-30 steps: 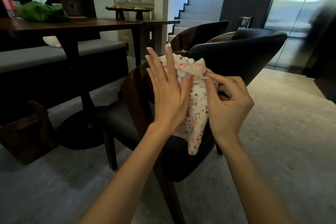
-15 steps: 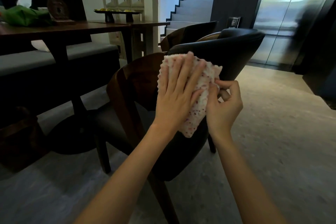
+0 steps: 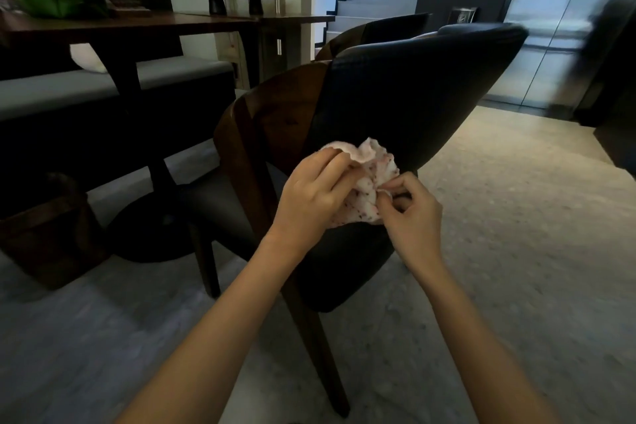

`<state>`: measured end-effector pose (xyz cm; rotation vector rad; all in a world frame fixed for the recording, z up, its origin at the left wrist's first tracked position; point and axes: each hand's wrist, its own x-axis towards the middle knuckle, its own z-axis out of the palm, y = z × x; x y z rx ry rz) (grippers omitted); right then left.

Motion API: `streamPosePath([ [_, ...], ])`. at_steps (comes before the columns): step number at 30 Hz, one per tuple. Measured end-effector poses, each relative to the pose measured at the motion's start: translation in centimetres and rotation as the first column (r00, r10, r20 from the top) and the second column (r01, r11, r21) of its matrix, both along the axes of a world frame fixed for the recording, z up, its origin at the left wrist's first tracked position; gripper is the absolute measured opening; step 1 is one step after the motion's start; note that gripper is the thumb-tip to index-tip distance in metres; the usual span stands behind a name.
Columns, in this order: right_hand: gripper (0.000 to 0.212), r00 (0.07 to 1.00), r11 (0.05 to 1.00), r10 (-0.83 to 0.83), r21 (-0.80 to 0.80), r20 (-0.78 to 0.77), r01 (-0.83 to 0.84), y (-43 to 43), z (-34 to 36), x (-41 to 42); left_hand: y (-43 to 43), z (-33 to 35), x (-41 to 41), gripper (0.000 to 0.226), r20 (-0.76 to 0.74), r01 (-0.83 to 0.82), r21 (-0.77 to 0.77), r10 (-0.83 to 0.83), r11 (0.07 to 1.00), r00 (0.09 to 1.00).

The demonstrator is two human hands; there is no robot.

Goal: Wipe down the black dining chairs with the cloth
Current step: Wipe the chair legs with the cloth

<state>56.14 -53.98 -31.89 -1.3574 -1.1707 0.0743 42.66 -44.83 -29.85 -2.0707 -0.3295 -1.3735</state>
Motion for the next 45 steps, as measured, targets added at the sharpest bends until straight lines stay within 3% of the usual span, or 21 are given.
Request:
streamPosePath([
  [6,0.007,0.996,0.982,0.089,-0.165,-0.032,-0.093,-0.3,-3.6,-0.8,-0.1,-5.3,-3.1,0.023,-0.207,-0.106,-0.391,0.024,0.914,0.978],
  [11,0.012,0.998,0.977,0.054,-0.211,0.031,-0.046,0.9,-5.6,-2.4,-0.1,-7.0,-4.8,0.025,-0.183,-0.063,-0.452,-0.023,0.890,0.983],
  [13,0.014,1.000,0.969,0.011,-0.245,0.022,-0.006,1.5,-5.2,-2.9,-0.3,-6.9,-4.7,0.026,-0.163,-0.059,-0.544,-0.037,0.837,0.986],
  [15,0.014,1.000,0.950,-0.017,-0.313,0.022,0.023,1.9,-4.3,-3.3,-0.8,-6.0,-4.5,0.029,-0.175,-0.085,-0.695,-0.054,0.714,0.983],
  [19,0.009,0.993,0.797,0.093,-0.603,0.067,-0.034,1.7,-2.1,-3.2,-1.4,-2.4,-4.4,0.029,-0.214,-0.162,-0.947,-0.166,0.278,0.963],
  [24,0.018,0.979,0.614,0.202,-0.779,0.004,-0.124,-0.8,2.9,-3.4,-2.6,2.1,-5.4,0.030,-0.184,-0.195,-0.980,-0.201,-0.037,0.962],
  [28,0.019,0.973,0.582,0.177,-0.781,-0.149,-0.225,-4.2,10.2,-3.7,-5.7,9.1,-6.4,0.026,-0.124,-0.164,-0.945,-0.155,-0.282,0.980],
  [32,0.019,0.976,0.555,0.153,-0.804,-0.156,-0.215,-7.4,19.1,-3.3,-9.4,17.6,-7.0,0.019,-0.119,-0.141,-0.925,-0.084,-0.352,0.989],
  [37,0.014,0.977,0.587,0.192,-0.786,-0.098,-0.194,-10.3,30.1,-1.9,-12.2,27.5,-6.7,0.017,-0.186,-0.172,-0.931,0.014,-0.322,0.982],
  [43,0.018,0.955,0.676,0.284,-0.690,-0.080,-0.259,-10.4,37.6,0.0,-11.9,35.3,-4.1,0.014,0.019,0.049,-0.914,0.079,-0.402,0.997],
  [45,0.028,0.936,0.669,0.320,-0.664,-0.149,-0.334,-10.6,39.6,0.2,-11.9,37.3,-3.1,0.012,0.131,0.150,-0.885,0.073,-0.440,0.989],
])
